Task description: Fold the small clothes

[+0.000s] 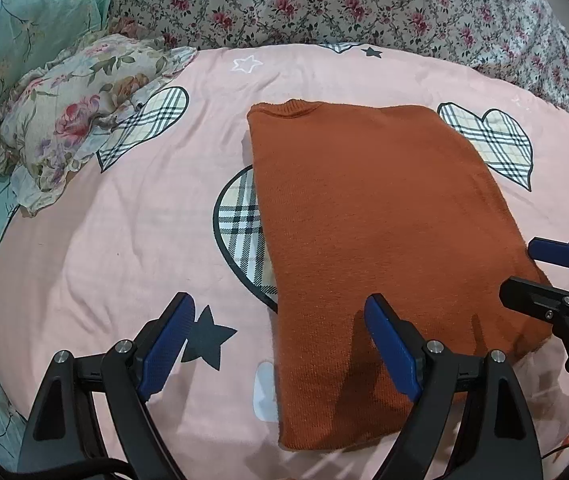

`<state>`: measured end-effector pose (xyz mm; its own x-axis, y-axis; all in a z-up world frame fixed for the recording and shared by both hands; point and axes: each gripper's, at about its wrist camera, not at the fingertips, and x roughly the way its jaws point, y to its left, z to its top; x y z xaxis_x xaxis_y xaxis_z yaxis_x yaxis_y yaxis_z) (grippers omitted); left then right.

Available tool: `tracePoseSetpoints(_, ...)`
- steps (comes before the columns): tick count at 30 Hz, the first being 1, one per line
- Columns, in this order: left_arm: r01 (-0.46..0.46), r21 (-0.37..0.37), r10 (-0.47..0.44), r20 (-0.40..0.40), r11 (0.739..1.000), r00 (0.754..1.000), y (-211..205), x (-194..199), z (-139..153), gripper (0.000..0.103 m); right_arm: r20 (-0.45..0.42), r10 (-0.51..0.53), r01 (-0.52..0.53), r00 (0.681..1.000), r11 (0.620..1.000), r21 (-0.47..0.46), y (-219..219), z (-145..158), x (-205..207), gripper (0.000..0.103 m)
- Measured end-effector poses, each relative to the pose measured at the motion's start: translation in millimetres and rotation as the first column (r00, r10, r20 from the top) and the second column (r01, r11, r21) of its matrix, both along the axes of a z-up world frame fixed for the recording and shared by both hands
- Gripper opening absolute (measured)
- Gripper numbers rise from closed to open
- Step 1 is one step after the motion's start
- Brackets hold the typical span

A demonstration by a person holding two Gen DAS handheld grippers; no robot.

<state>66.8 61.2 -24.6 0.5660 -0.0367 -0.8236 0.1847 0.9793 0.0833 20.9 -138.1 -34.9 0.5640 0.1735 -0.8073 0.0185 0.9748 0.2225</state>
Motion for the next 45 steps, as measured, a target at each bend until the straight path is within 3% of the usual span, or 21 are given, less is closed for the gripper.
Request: tracePoseSetpoints(45, -0.007, -0.011, 0.007, 0.009, 1.000, 1.000, -1.7, -1.1, 3.7, 0.088, 0.023, -0.040, 0.041, 0.999, 0.998, -0.057, 0.4, 7.0, -3.1, 0.088)
